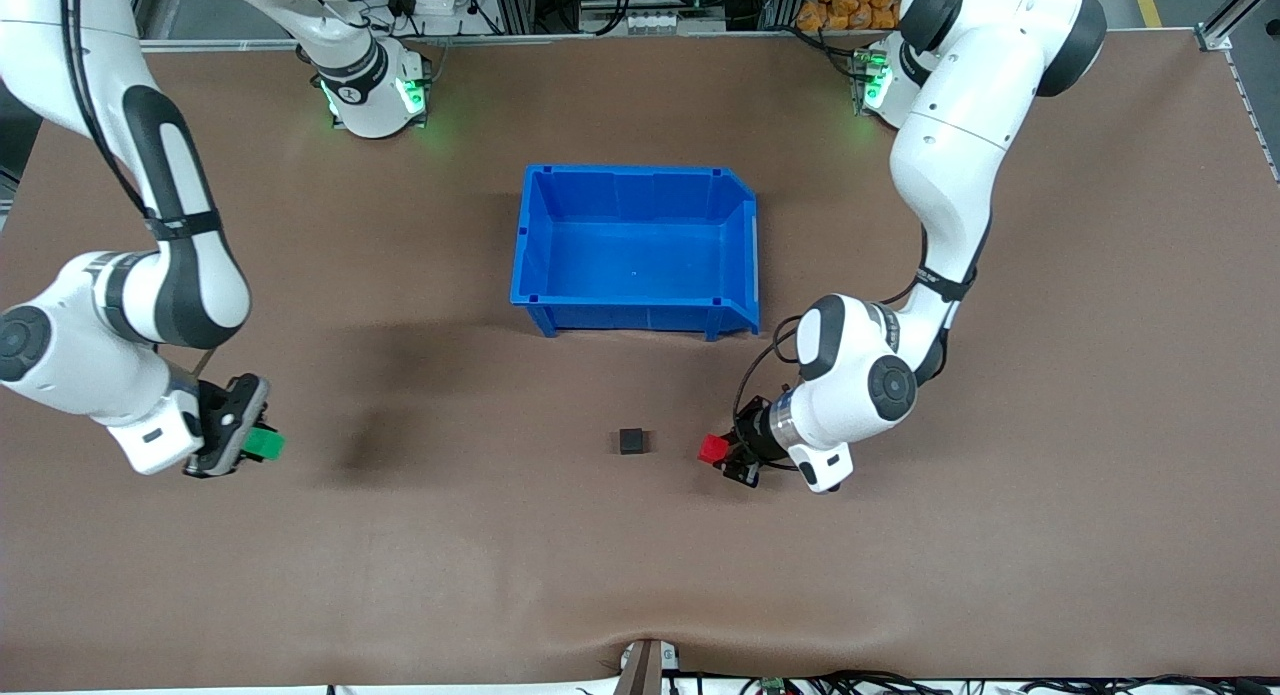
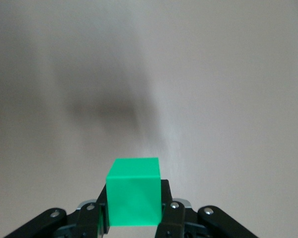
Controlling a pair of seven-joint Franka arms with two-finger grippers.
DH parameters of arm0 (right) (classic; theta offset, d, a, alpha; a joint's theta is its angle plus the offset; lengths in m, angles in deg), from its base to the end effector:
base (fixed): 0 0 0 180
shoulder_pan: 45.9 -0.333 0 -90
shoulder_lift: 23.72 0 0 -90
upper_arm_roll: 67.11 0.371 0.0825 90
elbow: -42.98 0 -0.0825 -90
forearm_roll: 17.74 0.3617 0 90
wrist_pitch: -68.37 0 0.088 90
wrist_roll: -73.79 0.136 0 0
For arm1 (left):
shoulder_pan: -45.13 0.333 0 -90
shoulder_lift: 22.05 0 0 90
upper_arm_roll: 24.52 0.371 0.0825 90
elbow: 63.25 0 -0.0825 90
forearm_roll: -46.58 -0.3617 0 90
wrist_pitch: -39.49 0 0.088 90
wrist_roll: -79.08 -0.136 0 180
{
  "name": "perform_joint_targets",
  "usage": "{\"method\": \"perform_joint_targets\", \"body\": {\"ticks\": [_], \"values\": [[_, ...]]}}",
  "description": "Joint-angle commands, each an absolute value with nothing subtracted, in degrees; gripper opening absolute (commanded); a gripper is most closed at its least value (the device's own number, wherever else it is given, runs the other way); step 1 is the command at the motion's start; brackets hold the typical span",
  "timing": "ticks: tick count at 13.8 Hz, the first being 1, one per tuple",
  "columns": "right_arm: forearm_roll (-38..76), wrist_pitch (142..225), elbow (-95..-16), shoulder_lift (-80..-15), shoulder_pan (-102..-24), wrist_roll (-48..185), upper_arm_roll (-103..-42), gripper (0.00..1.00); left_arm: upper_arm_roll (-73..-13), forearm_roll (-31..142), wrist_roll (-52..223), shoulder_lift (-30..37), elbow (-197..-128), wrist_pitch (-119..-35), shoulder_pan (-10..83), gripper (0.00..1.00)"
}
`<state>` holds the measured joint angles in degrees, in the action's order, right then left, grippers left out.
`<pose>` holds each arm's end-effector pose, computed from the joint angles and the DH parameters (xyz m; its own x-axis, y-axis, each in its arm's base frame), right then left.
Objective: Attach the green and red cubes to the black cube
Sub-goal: 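Carry the red cube with the left gripper toward the black cube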
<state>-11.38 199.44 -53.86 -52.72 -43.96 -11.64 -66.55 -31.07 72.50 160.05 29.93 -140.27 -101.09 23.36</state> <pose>0.6936 -0.0127 0.3454 0.1687 0.9805 0.1012 0.9810 -0.1770 0.0797 0.7043 -0.3607 0.2226 0.2838 0.8728 -0.3972 0.9568 -0.2306 0.1769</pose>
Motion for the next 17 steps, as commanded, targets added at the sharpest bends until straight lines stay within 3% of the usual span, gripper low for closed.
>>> {"method": "perform_joint_targets", "body": {"ticks": [1, 3, 8, 17], "values": [[-6.95, 198.89, -50.02, -56.67, -44.49, -21.62, -64.13, 0.20, -30.93, 73.47, 164.76, 31.83, -138.83, -104.38, 21.67, 0.00], [-3.08, 198.72, -47.03, -60.09, -44.84, -30.59, -62.46, 0.21, -30.85, 73.47, 165.82, 32.27, -138.92, -105.61, 20.70, 0.00], [-1.66, 198.98, -42.98, -61.08, -52.21, -30.46, -61.39, 0.20, -30.85, 73.39, 172.32, 33.15, -138.92, -108.33, 18.33, 0.00], [-11.05, 198.72, -32.09, -69.15, -60.92, 4.24, -62.45, 0.13, -29.79, 73.12, 178.92, 34.11, -138.83, -111.68, 15.25, 0.00]]}}
